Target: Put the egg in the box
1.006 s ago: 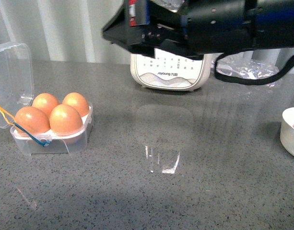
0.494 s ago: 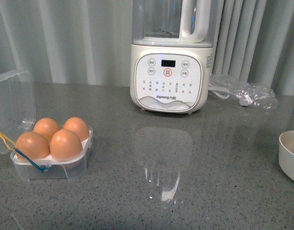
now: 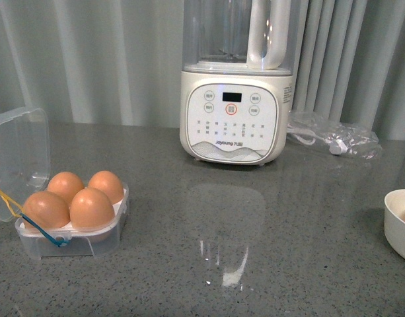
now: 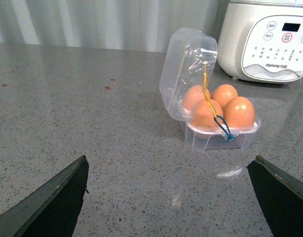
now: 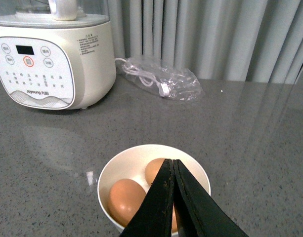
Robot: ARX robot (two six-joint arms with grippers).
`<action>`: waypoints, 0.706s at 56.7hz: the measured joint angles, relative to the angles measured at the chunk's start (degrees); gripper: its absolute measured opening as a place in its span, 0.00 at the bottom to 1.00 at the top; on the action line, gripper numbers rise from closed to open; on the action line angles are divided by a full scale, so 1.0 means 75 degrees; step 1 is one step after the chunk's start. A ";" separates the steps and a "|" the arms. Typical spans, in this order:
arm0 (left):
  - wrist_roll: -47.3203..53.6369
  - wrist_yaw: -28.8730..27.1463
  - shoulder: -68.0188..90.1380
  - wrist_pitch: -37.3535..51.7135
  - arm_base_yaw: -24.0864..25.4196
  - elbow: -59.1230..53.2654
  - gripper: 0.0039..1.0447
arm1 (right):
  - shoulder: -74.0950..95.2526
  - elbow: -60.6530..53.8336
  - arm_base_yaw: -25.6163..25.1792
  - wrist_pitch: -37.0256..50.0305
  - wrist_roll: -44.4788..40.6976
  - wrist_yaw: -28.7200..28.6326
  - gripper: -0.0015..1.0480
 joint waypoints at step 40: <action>0.0000 0.0003 0.0000 0.0000 0.0000 0.0000 0.94 | -0.2547 -0.1317 0.0009 -0.1201 0.0000 0.0026 0.03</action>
